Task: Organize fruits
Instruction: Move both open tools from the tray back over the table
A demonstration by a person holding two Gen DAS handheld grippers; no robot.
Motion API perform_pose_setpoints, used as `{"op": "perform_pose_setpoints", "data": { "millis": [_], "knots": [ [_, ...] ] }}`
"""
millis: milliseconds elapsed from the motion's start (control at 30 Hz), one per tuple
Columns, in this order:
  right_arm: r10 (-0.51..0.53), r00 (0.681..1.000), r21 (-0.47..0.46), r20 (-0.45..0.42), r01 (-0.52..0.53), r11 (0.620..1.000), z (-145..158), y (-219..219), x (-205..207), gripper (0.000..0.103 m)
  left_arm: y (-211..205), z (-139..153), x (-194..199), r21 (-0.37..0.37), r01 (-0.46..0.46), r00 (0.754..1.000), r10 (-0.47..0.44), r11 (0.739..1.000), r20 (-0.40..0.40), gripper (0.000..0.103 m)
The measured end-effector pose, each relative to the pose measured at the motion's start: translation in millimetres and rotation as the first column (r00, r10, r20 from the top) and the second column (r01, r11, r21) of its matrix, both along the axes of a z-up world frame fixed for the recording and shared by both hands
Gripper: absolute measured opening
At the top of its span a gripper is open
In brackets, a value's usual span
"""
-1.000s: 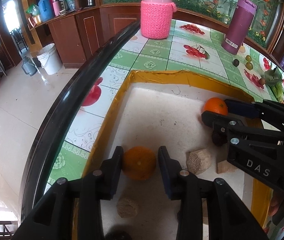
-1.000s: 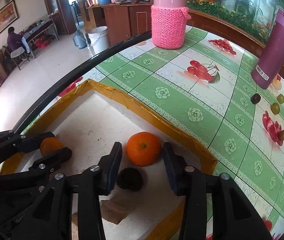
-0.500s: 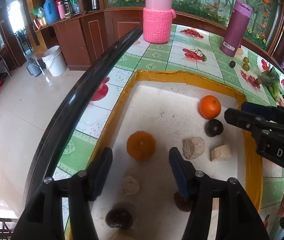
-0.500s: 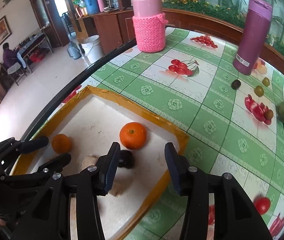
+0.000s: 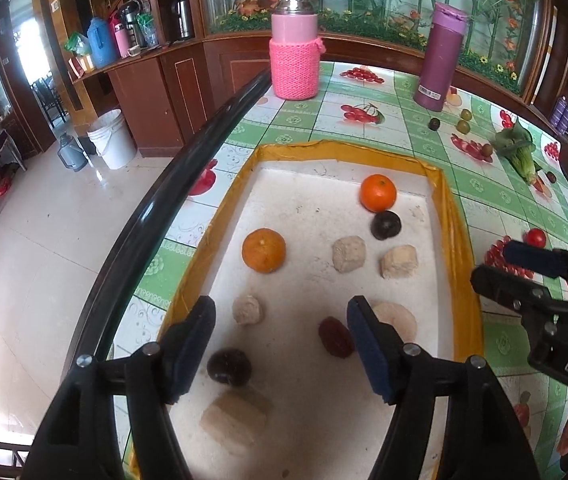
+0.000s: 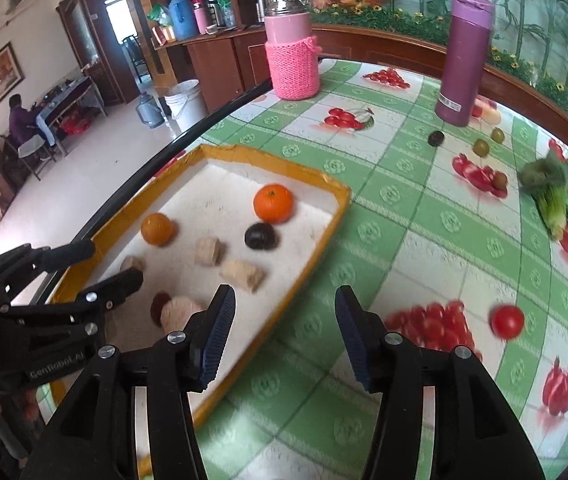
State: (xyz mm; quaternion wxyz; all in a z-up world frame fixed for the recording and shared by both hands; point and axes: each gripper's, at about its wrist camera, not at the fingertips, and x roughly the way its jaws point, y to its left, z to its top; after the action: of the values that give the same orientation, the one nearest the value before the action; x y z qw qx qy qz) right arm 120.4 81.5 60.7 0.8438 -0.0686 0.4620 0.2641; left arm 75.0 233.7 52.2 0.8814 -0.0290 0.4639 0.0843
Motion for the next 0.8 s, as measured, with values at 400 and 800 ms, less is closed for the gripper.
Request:
{"op": "perform_pose_setpoints", "data": {
  "millis": [400,800],
  "knots": [
    [-0.197,0.98,0.035,0.015,0.196,0.98,-3.6,-116.0,-76.0,0.052,-70.2,21.7,-27.0,-0.052,0.138,0.989,-0.135,0.989,0.056,0.079],
    [-0.666,0.742,0.021,0.068,0.667,0.745,5.5,-305.4,-132.1,0.06,-175.5,20.9,-39.1,-0.062,0.362,0.932,-0.361,0.93,0.023,0.082]
  ]
}}
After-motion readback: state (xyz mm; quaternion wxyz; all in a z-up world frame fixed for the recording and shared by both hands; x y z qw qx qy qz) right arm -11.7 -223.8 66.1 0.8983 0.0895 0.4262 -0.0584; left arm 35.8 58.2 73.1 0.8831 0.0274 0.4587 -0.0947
